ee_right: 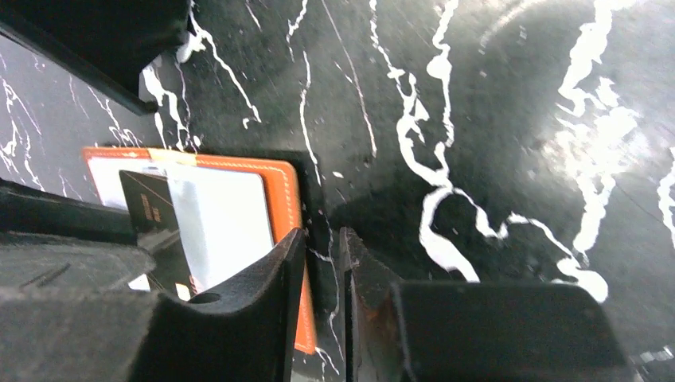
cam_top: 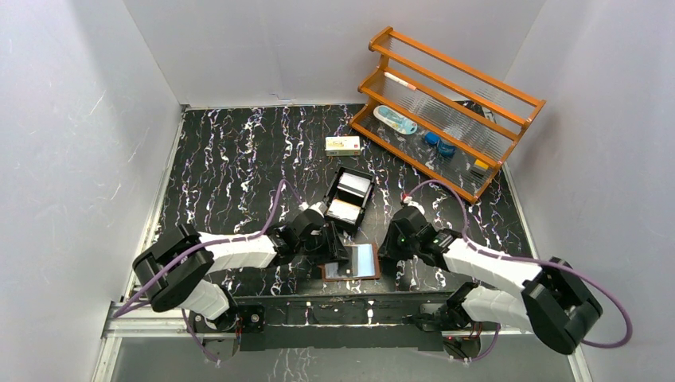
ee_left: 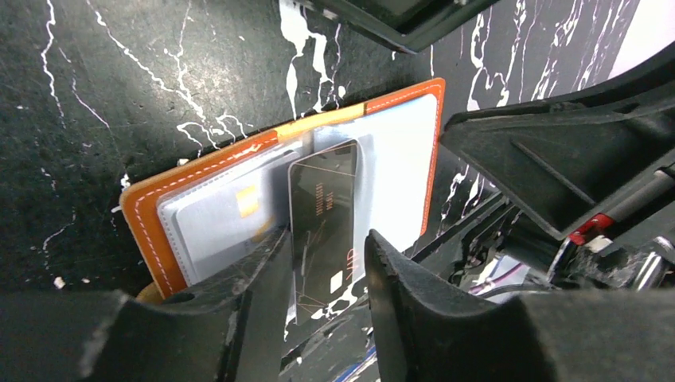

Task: Put the credit cards into the card holder
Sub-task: Insert the credit card into the card holder.

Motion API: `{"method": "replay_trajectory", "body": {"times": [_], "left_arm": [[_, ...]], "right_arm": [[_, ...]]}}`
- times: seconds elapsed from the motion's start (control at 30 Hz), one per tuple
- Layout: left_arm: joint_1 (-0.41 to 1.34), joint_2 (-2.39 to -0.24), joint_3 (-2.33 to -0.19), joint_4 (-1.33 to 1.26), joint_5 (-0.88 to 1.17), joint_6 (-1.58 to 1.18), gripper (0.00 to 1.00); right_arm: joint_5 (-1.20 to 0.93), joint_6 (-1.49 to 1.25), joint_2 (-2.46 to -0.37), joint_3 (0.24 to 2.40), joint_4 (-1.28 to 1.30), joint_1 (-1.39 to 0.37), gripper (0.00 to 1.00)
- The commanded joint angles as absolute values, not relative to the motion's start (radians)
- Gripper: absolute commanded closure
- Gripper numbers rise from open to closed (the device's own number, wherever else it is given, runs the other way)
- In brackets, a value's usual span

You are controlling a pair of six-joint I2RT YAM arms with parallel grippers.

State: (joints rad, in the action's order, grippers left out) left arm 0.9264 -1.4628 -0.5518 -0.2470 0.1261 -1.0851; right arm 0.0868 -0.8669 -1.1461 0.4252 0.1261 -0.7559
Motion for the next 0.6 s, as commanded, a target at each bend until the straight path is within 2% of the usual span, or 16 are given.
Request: {"method": "replay_trajectory", "body": {"times": [0.0, 0.27, 0.43, 0.57], "left_arm": [[0.931, -1.415, -0.562, -0.14, 0.049, -1.039, 0.6], [0.935, -1.403, -0.593, -0.091, 0.046, -1.021, 0.56], [0.949, -1.42, -0.604, -0.078, 0.036, -1.01, 0.64], [0.958, -1.445, -0.617, -0.091, 0.046, -1.022, 0.65]], "right_arm": [[0.081, -0.864, -1.01, 0.482, 0.328, -0.763, 0.69], [0.018, -0.921, -0.952, 0.436, 0.239, -0.798, 0.7], [0.013, -0.948, -1.022, 0.414, 0.16, -0.829, 0.71], [0.028, -0.973, -1.083, 0.408, 0.113, -0.857, 0.71]]}}
